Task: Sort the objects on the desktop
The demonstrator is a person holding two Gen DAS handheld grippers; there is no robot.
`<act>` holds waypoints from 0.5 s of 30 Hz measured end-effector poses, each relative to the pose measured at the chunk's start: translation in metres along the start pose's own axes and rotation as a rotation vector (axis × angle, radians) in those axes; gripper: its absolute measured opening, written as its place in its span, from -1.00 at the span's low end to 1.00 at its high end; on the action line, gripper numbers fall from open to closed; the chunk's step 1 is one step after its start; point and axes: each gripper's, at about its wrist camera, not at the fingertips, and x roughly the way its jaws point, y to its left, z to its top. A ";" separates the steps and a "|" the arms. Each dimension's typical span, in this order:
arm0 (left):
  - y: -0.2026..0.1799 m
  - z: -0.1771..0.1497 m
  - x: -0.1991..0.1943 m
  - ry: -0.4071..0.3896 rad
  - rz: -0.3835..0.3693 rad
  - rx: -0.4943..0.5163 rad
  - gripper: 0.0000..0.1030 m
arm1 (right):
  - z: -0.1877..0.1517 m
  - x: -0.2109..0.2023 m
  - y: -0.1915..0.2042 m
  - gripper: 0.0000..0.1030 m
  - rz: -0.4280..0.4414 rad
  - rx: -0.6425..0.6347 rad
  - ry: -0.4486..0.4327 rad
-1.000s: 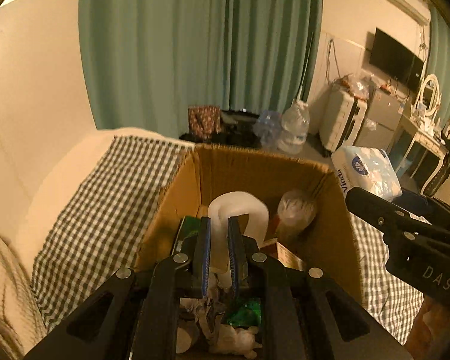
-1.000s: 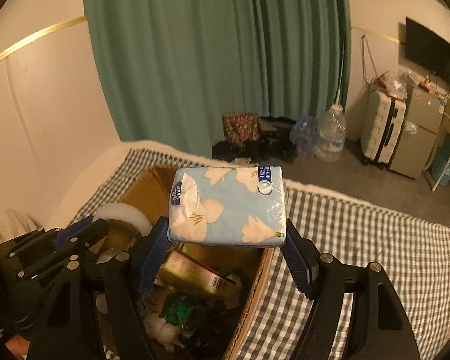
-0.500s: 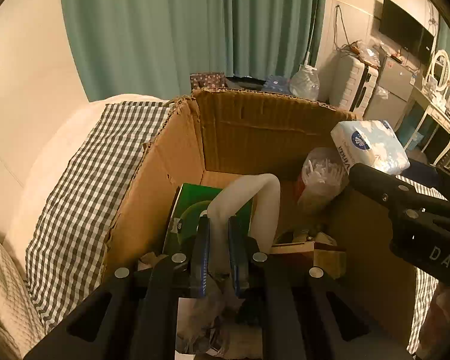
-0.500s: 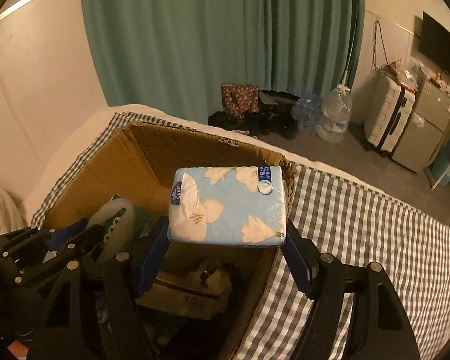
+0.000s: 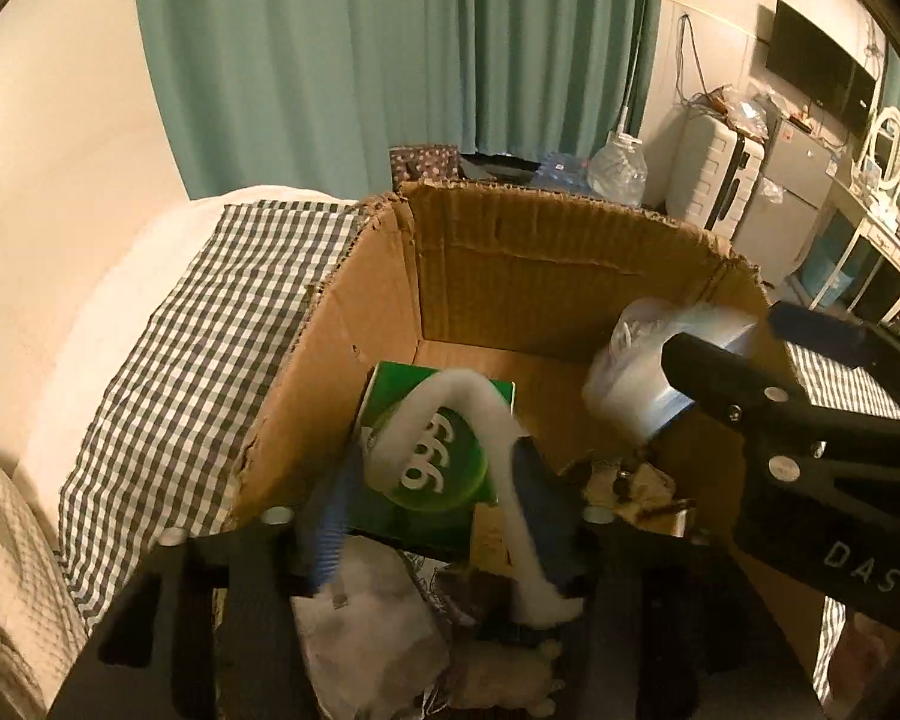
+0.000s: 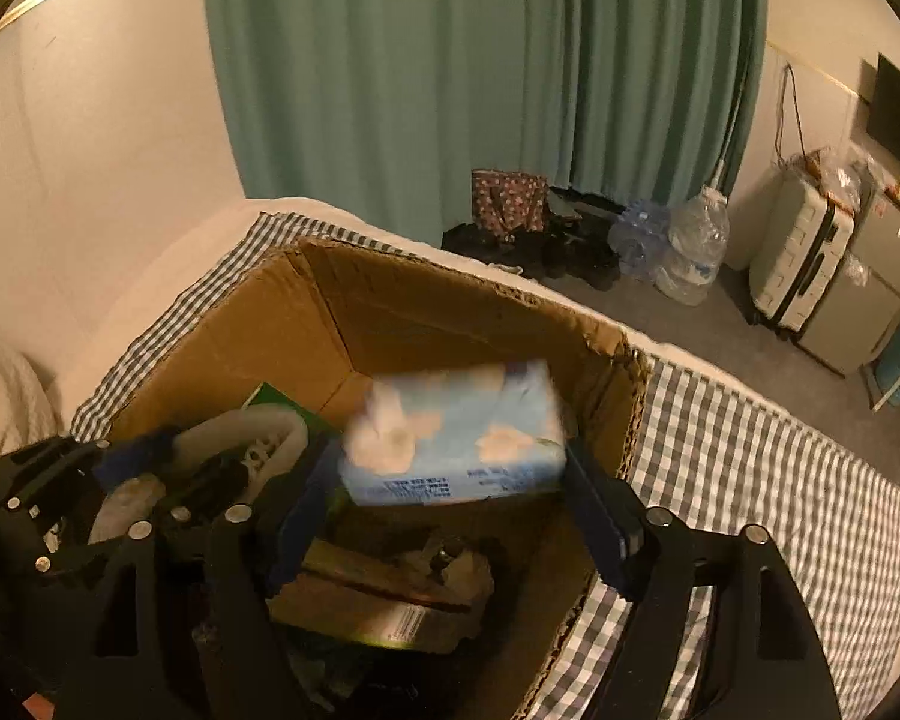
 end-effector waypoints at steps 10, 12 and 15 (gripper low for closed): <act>-0.003 0.010 -0.040 -0.077 0.007 0.002 0.59 | 0.010 -0.047 -0.007 0.66 -0.039 0.033 -0.085; -0.005 0.013 -0.050 -0.093 0.003 0.001 0.64 | 0.013 -0.059 -0.011 0.67 -0.045 0.047 -0.099; -0.008 0.016 -0.068 -0.119 -0.021 -0.012 0.79 | 0.015 -0.077 -0.016 0.68 -0.064 0.056 -0.116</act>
